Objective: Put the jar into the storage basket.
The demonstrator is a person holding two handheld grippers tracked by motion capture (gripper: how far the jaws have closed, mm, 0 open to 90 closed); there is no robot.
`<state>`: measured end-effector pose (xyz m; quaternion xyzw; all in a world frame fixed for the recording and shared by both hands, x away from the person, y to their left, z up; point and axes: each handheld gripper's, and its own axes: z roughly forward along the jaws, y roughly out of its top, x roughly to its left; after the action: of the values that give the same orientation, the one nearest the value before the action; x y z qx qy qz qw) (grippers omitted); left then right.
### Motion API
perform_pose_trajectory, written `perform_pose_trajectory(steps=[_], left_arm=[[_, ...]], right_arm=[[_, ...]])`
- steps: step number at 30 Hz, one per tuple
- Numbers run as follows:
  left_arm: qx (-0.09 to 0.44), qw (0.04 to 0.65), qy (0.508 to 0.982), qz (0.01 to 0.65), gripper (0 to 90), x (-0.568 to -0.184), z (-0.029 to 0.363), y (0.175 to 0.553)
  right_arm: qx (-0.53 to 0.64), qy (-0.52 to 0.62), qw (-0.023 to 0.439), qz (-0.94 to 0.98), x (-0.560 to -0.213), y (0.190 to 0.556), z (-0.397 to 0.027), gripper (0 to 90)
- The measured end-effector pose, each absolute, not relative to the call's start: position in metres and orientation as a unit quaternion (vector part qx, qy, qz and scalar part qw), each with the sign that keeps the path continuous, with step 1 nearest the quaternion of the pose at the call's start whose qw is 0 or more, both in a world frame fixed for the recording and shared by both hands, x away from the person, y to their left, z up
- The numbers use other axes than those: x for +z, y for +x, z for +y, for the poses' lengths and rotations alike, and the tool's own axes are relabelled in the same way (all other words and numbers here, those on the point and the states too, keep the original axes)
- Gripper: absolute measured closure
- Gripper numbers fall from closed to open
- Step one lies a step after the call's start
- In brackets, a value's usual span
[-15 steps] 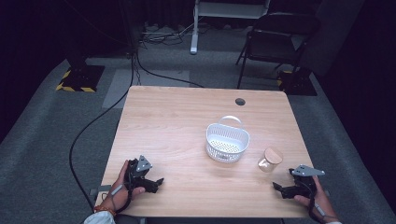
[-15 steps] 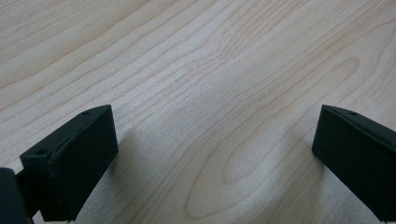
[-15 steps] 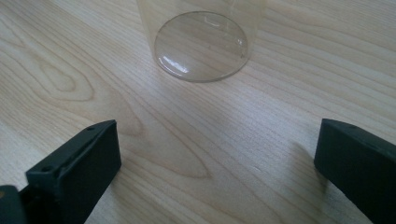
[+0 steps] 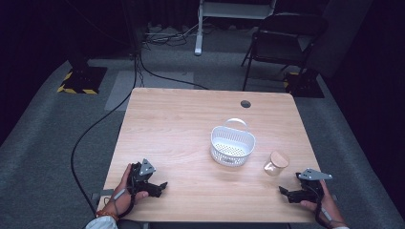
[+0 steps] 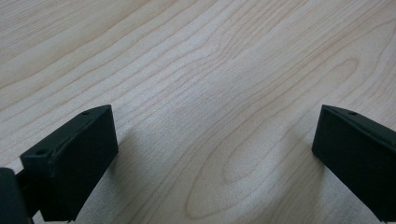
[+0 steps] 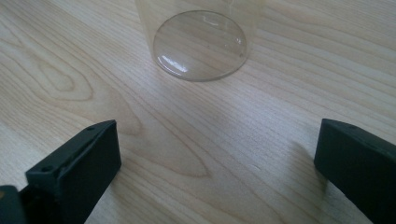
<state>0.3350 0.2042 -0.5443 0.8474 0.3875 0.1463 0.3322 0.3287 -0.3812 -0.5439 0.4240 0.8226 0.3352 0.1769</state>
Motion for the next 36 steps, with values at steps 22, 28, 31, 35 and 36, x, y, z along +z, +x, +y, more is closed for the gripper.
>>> perform_pose_trajectory(steps=[22,28,31,35,36], left_arm=[[0.146,0.332,0.847,0.388,0.1,-0.544,0.204,0.335],[0.147,0.332,0.847,0.388,0.1,-0.544,0.204,0.335],[0.146,0.332,0.847,0.388,0.1,-0.544,0.204,0.335],[0.146,0.332,0.847,0.388,0.1,-0.544,0.204,0.335],[0.146,0.332,0.847,0.388,0.1,-0.544,0.204,0.335]], right_arm=[[0.288,0.417,0.186,0.842,-0.523,0.332,-0.373,2.4],[0.290,0.417,0.187,0.841,-0.517,0.334,-0.371,2.5],[0.295,0.416,0.186,0.840,-0.513,0.335,-0.371,2.5],[0.297,0.412,0.188,0.840,-0.508,0.337,-0.368,2.5],[0.297,0.412,0.189,0.841,-0.507,0.337,-0.367,2.6]])
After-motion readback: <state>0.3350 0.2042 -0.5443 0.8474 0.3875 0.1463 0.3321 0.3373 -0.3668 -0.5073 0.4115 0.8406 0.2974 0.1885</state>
